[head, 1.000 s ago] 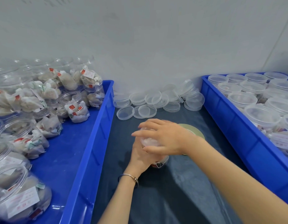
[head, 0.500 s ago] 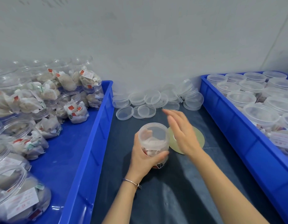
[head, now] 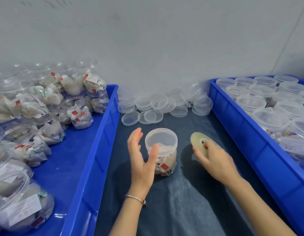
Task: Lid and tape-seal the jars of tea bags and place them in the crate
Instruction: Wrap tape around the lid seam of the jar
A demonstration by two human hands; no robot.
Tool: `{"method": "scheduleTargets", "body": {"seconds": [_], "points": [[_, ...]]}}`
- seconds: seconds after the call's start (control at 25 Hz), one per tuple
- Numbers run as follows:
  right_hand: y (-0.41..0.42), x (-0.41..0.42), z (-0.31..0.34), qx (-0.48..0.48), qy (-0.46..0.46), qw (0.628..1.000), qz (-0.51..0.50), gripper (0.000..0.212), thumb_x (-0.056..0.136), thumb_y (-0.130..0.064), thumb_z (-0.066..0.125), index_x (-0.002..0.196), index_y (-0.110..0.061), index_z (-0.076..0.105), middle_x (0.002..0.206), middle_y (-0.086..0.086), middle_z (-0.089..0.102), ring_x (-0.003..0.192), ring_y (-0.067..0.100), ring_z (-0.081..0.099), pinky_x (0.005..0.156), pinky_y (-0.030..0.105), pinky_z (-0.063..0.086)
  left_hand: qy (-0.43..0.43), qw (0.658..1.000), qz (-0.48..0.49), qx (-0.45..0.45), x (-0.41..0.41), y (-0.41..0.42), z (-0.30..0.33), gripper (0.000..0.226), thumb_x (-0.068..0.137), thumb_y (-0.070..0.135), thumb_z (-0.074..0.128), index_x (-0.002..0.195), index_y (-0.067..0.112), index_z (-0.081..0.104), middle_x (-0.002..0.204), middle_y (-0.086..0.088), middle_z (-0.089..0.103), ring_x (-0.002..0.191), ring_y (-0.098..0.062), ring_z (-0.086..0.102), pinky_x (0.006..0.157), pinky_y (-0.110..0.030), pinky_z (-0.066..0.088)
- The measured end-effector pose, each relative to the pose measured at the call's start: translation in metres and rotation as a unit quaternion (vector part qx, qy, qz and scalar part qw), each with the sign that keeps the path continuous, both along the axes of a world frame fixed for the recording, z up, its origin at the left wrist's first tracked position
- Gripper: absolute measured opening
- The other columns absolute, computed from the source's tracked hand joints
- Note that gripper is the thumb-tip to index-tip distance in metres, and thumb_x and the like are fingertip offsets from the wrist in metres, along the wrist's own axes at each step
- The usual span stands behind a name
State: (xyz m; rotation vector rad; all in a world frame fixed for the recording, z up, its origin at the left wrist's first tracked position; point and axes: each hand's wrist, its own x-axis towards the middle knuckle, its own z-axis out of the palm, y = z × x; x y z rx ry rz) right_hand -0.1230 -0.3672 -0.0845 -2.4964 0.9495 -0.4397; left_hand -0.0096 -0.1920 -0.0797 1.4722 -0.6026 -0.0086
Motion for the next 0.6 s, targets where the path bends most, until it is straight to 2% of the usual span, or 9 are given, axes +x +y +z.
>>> {"method": "scheduleTargets", "body": {"seconds": [0.08,0.16,0.2,0.32,0.4,0.48,0.6], "points": [[0.005,-0.003,0.019,0.112,-0.138,0.983,-0.049,0.054,0.082,-0.064,0.043,0.077,-0.011,0.047,0.064,-0.006,0.053,0.059,0.013,0.050,0.056,0.030,0.041,-0.091,0.991,0.087,-0.055,-0.006,0.001,0.019,0.028,0.089,0.029,0.056,0.117,0.028,0.050,0.119,0.007,0.054,0.114,-0.013,0.054,0.096,-0.032,0.046],[0.014,-0.005,0.036,0.131,-0.233,0.963,-0.044,0.060,0.076,-0.067,0.039,0.071,-0.008,0.046,0.054,-0.008,0.043,0.049,0.004,0.039,0.047,0.017,0.035,-0.163,0.984,0.059,-0.038,-0.012,-0.003,0.039,0.022,0.092,0.014,0.054,0.113,0.022,0.057,0.109,0.005,0.058,0.104,-0.013,0.057,0.090,-0.031,0.049],[0.021,-0.006,0.044,0.121,-0.254,0.959,-0.027,0.055,0.077,-0.064,0.037,0.069,-0.010,0.044,0.053,-0.007,0.040,0.048,0.005,0.036,0.047,0.019,0.034,-0.175,0.985,0.012,-0.001,-0.016,-0.006,0.049,0.026,0.093,0.014,0.053,0.119,0.021,0.057,0.110,0.008,0.057,0.105,-0.009,0.057,0.091,-0.027,0.048],[0.043,-0.006,0.056,0.100,-0.286,0.953,0.033,0.037,0.080,-0.048,0.029,0.069,-0.015,0.042,0.054,0.009,0.041,0.051,0.017,0.037,0.052,0.042,0.036,-0.164,0.971,-0.130,0.117,-0.026,-0.016,0.065,0.047,0.098,0.029,0.048,0.143,0.020,0.038,0.132,0.014,0.048,0.122,0.004,0.044,0.102,-0.013,0.034],[0.052,-0.006,0.056,0.081,-0.284,0.954,0.053,0.038,0.079,-0.045,0.024,0.076,-0.013,0.046,0.055,0.015,0.047,0.053,0.027,0.044,0.054,0.047,0.039,-0.179,0.955,-0.172,0.163,-0.029,-0.021,0.064,0.052,0.098,0.034,0.045,0.146,0.017,0.034,0.142,0.011,0.041,0.131,0.005,0.034,0.106,-0.008,0.026],[0.057,-0.005,0.053,0.063,-0.275,0.957,0.059,0.041,0.078,-0.045,0.021,0.081,-0.013,0.047,0.054,0.015,0.048,0.052,0.029,0.045,0.054,0.046,0.040,-0.206,0.951,-0.160,0.166,-0.030,-0.022,0.062,0.050,0.097,0.031,0.049,0.142,0.013,0.041,0.143,0.009,0.042,0.132,0.003,0.034,0.106,-0.007,0.025],[0.061,-0.004,0.049,0.043,-0.279,0.958,0.046,0.038,0.077,-0.044,0.019,0.080,-0.016,0.046,0.049,0.007,0.044,0.049,0.025,0.042,0.053,0.044,0.039,-0.243,0.959,-0.080,0.124,-0.034,-0.020,0.055,0.041,0.092,0.022,0.059,0.130,0.007,0.056,0.132,0.004,0.054,0.123,-0.001,0.046,0.103,-0.010,0.033]]}}
